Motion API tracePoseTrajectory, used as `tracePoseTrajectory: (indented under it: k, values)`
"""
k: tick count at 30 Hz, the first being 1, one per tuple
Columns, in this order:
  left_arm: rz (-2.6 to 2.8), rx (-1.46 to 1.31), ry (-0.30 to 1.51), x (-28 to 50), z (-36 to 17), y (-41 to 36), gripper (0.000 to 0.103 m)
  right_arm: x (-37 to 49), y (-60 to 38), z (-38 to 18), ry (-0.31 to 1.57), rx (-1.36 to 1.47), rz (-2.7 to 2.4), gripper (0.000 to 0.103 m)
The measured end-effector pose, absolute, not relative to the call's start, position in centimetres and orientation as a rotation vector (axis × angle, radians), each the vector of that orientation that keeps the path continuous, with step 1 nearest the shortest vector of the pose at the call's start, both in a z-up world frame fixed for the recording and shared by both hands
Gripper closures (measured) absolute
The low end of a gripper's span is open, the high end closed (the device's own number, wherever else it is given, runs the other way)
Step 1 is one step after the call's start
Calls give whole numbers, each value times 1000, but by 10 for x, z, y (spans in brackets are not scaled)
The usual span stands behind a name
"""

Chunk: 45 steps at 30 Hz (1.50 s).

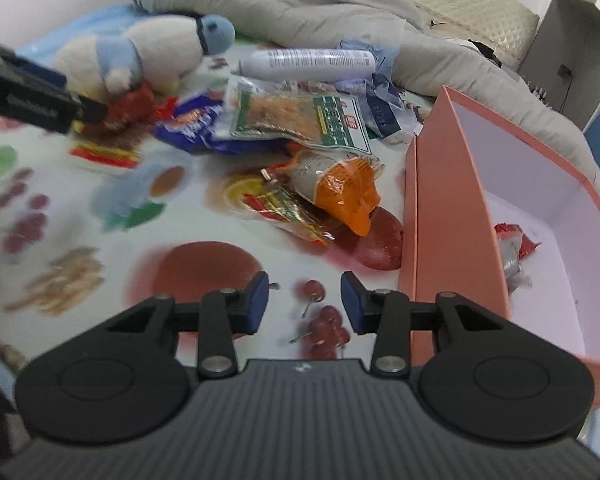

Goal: Organize snacks

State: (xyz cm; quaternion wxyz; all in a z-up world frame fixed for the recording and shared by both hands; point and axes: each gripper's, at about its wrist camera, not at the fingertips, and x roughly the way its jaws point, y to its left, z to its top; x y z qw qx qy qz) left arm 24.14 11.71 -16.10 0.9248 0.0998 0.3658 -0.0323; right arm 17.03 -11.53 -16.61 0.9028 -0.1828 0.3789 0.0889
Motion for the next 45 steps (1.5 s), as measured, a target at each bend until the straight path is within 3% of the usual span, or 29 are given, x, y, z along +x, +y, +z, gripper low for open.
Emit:
tracePoseTrajectory:
  k: [10, 13, 15, 18, 23, 33, 45]
  values:
    - [-142, 405, 771, 271, -182, 117, 36, 210, -94, -188, 785, -530, 222, 65]
    - [-137, 434, 796, 279, -189, 119, 45, 220, -89, -195, 787, -570, 227, 66]
    - [-149, 431, 821, 285, -195, 121, 56, 224, -86, -199, 785, -600, 232, 66]
    - [-166, 440, 836, 291, -201, 120, 63, 224, -81, -202, 764, -649, 248, 67]
    - [-112, 502, 822, 297, -212, 116, 65, 231, -75, -207, 759, -676, 268, 81]
    - [-124, 452, 795, 291, -207, 118, 85, 228, -72, -201, 757, -687, 323, 99]
    - [-177, 358, 803, 239, -174, 88, 85, 176, -76, -175, 759, -648, 381, 99]
